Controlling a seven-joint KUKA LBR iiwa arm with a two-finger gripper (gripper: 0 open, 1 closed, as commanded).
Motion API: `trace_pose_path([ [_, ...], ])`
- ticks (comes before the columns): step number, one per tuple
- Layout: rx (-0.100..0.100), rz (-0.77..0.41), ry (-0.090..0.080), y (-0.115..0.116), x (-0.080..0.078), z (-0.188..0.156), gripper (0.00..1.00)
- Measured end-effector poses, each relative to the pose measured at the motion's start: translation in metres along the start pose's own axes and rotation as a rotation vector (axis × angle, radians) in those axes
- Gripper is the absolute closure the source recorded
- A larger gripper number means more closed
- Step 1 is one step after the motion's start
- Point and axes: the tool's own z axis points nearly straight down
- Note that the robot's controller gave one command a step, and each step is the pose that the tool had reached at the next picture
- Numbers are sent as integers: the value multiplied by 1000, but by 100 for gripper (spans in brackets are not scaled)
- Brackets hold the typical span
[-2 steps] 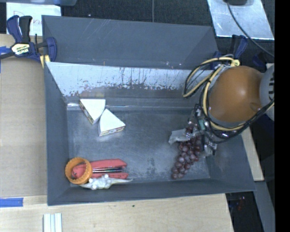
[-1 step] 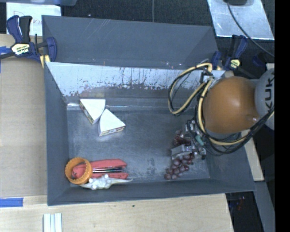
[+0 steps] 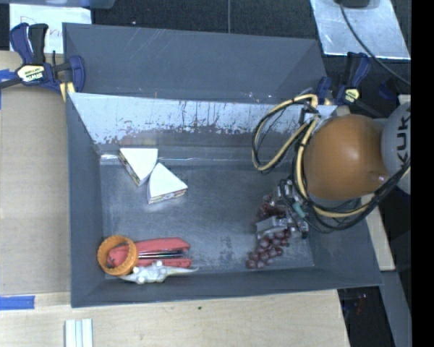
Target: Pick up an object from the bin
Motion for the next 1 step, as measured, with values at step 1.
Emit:
trace_pose_path([
  [1, -7, 1, -1, 1, -1, -43, 100],
])
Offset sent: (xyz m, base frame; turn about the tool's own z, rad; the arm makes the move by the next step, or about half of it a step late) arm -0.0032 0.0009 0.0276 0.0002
